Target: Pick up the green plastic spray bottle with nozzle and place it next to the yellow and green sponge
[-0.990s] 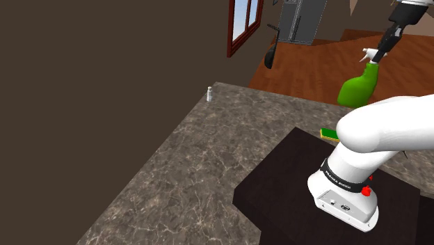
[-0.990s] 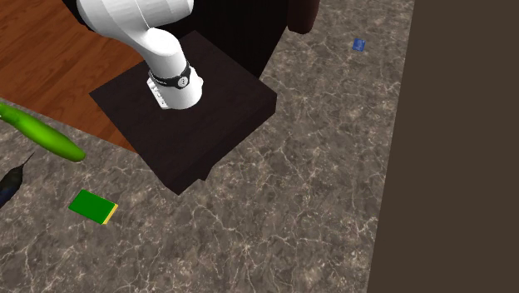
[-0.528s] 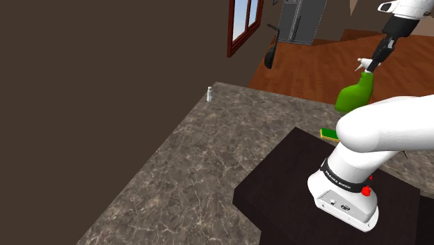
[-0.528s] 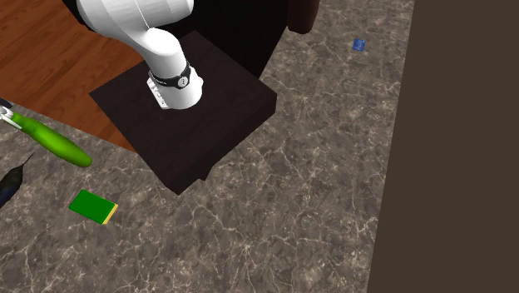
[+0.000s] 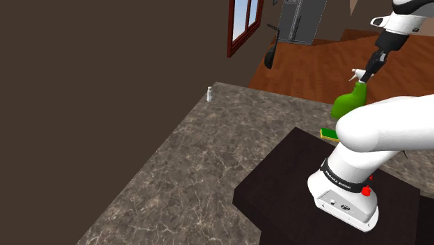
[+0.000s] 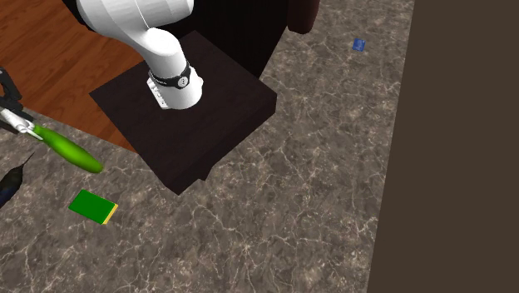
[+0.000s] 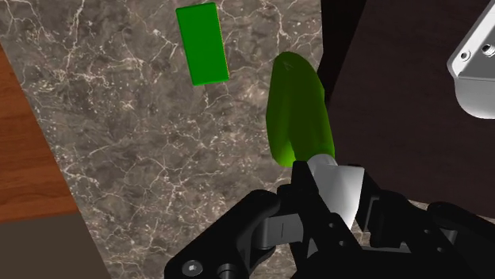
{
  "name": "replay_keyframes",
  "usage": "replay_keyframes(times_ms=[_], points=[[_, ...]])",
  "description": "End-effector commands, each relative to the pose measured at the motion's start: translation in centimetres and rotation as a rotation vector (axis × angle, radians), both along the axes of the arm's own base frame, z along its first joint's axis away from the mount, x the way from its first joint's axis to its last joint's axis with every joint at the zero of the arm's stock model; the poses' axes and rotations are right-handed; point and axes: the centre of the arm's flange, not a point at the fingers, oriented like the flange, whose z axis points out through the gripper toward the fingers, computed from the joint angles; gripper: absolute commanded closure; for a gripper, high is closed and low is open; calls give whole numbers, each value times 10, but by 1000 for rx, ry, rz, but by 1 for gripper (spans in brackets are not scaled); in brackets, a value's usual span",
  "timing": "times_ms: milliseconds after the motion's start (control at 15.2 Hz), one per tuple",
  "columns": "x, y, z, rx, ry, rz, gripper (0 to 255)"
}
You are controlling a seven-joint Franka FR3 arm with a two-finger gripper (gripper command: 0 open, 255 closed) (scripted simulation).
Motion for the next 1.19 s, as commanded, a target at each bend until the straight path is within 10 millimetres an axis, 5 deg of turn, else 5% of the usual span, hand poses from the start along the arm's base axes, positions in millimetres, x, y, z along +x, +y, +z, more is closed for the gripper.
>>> replay_keyframes(times_ms=[0,1122], points=[[0,0,-10,0,0,0,255],[0,0,-100,0,0,0,255]])
